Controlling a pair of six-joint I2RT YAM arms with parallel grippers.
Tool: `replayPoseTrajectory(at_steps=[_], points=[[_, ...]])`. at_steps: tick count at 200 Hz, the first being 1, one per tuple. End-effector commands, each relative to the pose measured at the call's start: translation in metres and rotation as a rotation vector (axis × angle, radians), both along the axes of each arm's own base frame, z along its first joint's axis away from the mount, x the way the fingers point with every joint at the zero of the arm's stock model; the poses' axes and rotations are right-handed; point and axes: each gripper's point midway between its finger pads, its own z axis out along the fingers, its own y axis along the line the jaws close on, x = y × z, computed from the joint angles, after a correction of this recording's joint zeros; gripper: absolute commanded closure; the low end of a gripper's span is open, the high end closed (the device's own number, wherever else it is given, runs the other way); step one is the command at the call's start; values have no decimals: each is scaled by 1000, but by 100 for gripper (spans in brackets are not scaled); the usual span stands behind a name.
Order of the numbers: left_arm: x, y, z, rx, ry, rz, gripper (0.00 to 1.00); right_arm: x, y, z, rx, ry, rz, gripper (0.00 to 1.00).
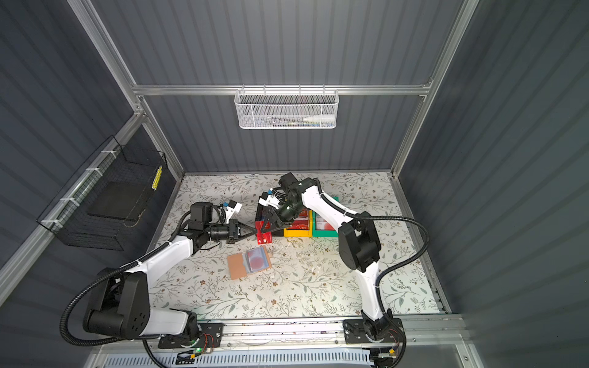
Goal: Take the credit cards out of the card holder
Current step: Pass the credit card.
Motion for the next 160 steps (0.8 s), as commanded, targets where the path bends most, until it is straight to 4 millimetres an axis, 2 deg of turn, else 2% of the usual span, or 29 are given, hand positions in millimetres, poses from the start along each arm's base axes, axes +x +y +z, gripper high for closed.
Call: replayPoseTrajectory(at_steps=[1,57,77,91,97,135,160], points=[[-6,-2,2,-13,-5,-16,100,-8,9,12,82,38,23,60],[-5,0,-2,7,-3,8,100,-12,10,22,158,79,25,87],[-4,1,-5,23,-4,19,88,-14,9,25,170,87,25,94],[-5,4,-8,45,-1,29,68,-12,7,29,180,84,17,97],[-5,5,-10,58,-1,37,64,-11,6,31,187,84,11,98],[-6,9,-9,72,-21,75,57,4,1,57,275,65,-59,100],[3,11,2,52,-78,131,53,20,-2,67,276,53,-142,100]])
